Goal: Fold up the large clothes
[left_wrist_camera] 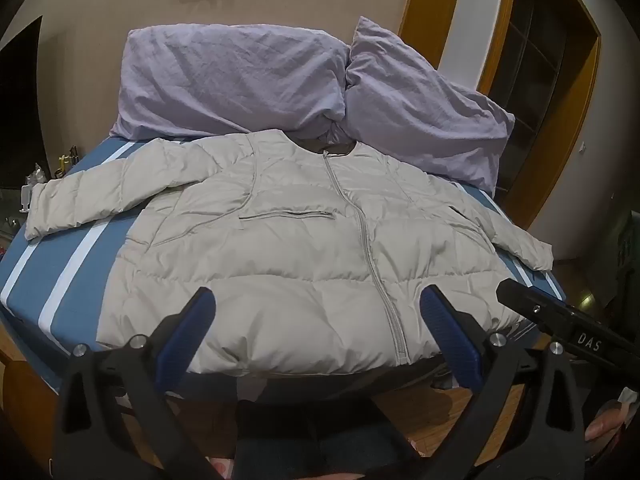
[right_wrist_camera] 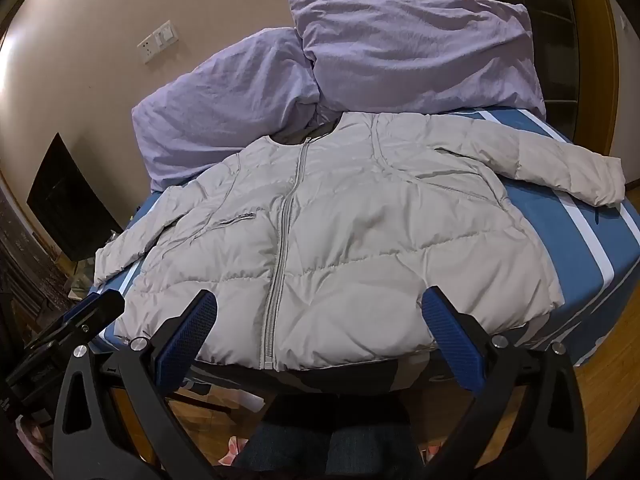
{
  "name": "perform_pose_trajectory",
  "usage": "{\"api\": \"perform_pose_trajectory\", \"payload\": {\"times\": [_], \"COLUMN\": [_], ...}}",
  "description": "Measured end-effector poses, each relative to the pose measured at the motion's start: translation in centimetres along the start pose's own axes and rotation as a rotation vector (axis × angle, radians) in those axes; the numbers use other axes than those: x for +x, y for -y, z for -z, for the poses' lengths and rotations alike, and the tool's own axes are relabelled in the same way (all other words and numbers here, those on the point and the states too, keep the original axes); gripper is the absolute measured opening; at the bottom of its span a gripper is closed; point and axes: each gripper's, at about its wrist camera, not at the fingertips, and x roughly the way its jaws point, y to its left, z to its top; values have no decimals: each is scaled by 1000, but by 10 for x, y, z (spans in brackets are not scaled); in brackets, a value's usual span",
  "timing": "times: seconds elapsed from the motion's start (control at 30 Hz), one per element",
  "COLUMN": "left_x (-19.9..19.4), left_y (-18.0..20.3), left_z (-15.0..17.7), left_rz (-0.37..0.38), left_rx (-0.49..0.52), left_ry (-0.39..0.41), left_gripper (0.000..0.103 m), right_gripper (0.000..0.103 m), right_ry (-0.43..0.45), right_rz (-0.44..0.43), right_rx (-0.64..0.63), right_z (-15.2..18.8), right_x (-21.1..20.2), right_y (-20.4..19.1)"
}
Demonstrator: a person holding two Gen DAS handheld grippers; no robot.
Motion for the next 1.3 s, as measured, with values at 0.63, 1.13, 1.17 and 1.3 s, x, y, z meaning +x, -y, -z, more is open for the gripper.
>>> {"api": "perform_pose_trajectory", "payload": {"times": [0.63, 1.13, 1.17, 1.3], "left_x": [0, 0, 0, 0], "left_y": [0, 0, 0, 0], "left_z": [0, 0, 0, 0], "left_rz": [1, 1, 2, 2], "left_rx": [-3, -5, -5, -5], "left_ry": [-7, -9, -9, -10], "left_gripper": [101, 101, 101, 101], "right_gripper": [102, 102, 102, 102], "right_ry": [-3, -4, -4, -4], "right_rz": [2, 2, 2, 2], "right_rx": [-2, 0, 0, 0], "right_z": [-1, 0, 0, 0], "right_x": [2, 2, 2, 2], "right_y": [0, 0, 0, 0]}}
